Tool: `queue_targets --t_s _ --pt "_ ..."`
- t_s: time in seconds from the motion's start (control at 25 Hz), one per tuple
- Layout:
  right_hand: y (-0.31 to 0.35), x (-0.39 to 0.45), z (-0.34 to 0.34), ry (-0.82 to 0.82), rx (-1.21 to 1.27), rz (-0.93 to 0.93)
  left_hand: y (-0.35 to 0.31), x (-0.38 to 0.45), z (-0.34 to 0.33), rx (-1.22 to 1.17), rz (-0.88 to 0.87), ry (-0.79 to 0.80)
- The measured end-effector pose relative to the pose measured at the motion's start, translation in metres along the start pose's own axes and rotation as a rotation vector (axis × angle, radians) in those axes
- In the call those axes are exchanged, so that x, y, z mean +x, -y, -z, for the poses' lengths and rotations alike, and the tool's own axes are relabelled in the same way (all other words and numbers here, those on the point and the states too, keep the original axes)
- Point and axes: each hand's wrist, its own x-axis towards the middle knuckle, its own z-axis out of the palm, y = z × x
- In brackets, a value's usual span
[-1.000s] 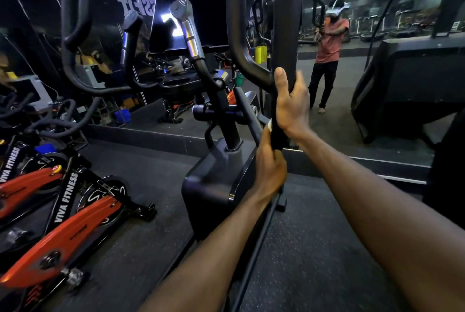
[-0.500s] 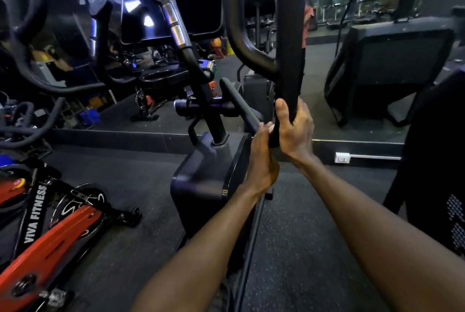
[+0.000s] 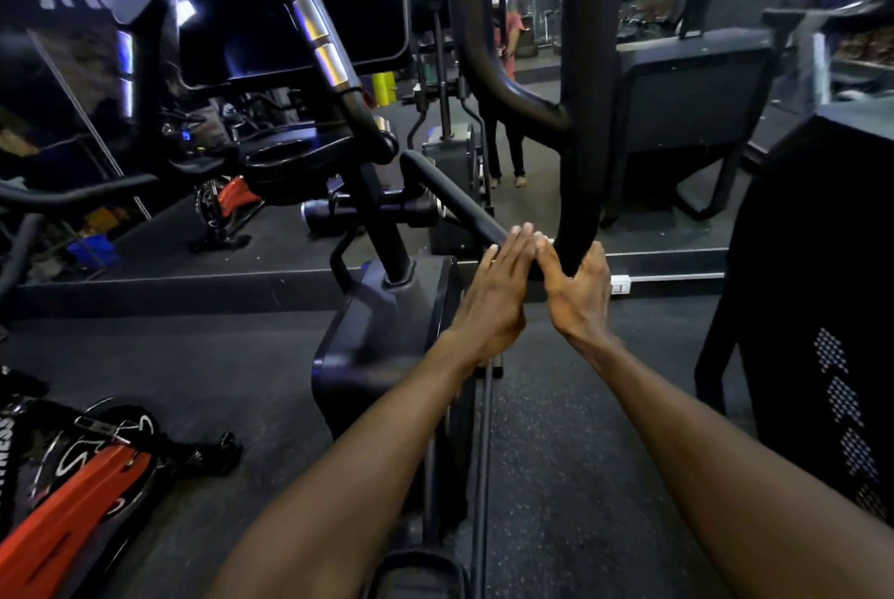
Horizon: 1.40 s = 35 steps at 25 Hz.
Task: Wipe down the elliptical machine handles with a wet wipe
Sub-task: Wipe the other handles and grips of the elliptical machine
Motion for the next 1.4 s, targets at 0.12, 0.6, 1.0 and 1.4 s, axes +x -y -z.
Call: queue_targets --t_s 0.12,0.6,1.0,1.4 --pt "-0.003 -0.001 -0.008 -0.051 0.011 -0.076 0.029 0.012 0.009 0.114 0.040 -0.010" --pt "-0.014 -0.004 -0.013 0.045 0.015 -0.068 0.021 0.007 -0.004 -0.027 -0.062 -0.009" --pt "-0.026 -0.002 -0.059 -0.089 0.249 -0.231 0.092 0.042 0.007 0.003 0.033 0.026" --pt "-0.049 0.012 -0.059 -0.015 0.149 -0.151 0.131 0.083 0.008 0.130 0.131 0.089"
